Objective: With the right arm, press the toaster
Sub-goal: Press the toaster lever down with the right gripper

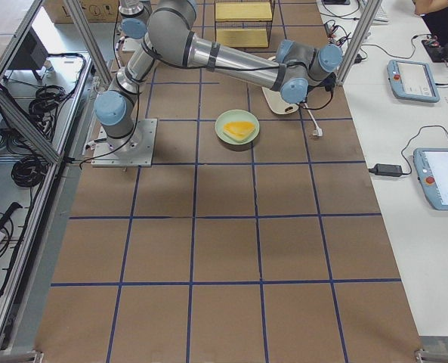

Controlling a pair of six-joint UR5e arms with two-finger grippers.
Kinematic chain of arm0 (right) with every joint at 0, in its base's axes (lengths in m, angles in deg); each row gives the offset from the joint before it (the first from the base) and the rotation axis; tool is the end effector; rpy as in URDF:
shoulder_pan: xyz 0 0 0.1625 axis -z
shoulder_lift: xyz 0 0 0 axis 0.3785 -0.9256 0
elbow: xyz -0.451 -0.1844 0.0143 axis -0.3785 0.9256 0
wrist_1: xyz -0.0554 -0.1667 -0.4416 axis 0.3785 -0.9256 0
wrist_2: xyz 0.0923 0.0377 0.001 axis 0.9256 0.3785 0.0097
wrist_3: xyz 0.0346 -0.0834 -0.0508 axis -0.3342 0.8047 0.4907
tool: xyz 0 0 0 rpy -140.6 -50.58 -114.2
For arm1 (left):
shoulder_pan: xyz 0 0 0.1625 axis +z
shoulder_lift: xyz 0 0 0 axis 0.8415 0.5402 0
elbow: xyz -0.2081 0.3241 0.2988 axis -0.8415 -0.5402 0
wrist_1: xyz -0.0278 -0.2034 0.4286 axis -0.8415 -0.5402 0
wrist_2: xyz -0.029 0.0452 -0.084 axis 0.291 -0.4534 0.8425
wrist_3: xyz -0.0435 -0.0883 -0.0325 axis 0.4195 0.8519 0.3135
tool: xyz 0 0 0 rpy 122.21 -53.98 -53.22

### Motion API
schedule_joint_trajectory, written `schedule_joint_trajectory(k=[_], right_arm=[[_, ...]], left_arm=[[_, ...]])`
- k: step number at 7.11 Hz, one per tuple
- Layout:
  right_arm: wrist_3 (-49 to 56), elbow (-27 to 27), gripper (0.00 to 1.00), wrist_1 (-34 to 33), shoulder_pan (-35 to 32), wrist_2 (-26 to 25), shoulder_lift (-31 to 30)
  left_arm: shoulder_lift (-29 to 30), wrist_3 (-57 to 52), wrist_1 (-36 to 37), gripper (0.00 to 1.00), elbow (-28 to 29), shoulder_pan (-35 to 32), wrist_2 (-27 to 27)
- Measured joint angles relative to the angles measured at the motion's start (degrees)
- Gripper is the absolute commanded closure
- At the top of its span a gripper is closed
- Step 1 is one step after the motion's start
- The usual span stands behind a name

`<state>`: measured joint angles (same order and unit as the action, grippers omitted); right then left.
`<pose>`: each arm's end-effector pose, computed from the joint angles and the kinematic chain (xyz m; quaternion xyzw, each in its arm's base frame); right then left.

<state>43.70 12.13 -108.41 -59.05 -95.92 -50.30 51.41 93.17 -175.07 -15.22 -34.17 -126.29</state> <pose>0.0474 -0.8437 0.3330 -0.0515 0.9744 0.0361 0.2159 -0.1458 -0.5368 0.5658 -0.0505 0.9980 0.0370 0.0090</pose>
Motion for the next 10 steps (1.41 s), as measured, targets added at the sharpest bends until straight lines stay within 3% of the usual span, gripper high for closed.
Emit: schedule_joint_trajectory(k=[10], right_arm=[[0.2, 0.0, 0.92, 0.0, 0.2, 0.4, 3.8]], left_arm=[[0.0, 0.0, 0.0, 0.00, 0.1, 0.0, 0.0]])
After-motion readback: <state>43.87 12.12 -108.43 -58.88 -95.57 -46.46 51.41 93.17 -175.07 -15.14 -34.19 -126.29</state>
